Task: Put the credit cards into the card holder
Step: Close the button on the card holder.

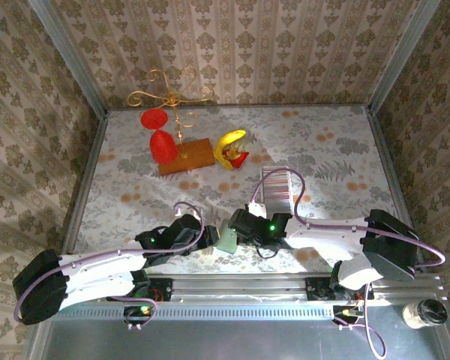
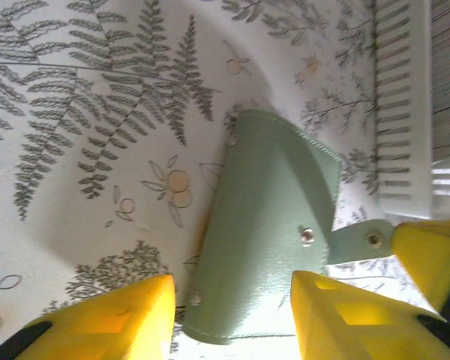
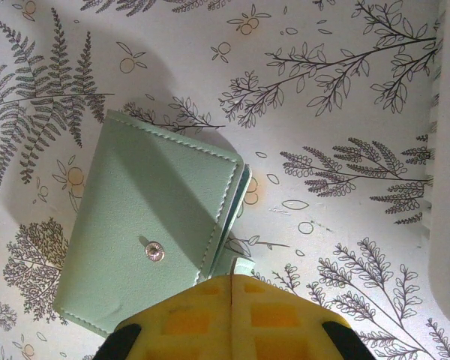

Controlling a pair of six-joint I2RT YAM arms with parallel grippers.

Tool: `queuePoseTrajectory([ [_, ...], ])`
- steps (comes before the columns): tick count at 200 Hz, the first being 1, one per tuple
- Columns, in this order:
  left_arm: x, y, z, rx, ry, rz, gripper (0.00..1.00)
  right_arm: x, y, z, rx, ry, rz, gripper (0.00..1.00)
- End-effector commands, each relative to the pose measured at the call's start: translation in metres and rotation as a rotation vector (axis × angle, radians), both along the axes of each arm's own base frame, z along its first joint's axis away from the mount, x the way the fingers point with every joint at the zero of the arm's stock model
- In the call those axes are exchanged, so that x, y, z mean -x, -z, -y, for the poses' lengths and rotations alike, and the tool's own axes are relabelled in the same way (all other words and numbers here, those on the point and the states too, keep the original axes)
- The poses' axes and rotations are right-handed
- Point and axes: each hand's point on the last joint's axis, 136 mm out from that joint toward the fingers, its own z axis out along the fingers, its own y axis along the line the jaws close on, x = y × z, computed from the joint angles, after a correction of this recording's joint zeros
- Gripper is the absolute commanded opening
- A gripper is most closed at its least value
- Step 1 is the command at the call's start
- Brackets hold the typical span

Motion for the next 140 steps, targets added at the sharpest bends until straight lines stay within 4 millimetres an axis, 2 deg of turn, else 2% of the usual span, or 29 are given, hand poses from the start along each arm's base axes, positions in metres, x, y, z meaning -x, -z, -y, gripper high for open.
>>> queuePoseTrajectory([
  [1,0.008,0.013,0.0,-0.031,0.055,-0.035,0.47,-0.006,-0.009,-0.002,-0.003,-0.015,0.031,0.0],
  [54,0.009,0.019,0.018,0.005,0.087,-0.072,0.47,-0.009,-0.013,-0.009,-0.02,-0.047,0.038,0.0],
  [117,0.021,0.022,0.059,0.067,0.163,-0.097,0.33,-0.013,-0.017,-0.012,-0.064,-0.08,0.038,0.0],
  [140,0.019,0.023,0.056,0.048,0.145,-0.09,0.32,-0.01,-0.014,-0.007,-0.042,-0.088,0.029,0.0],
])
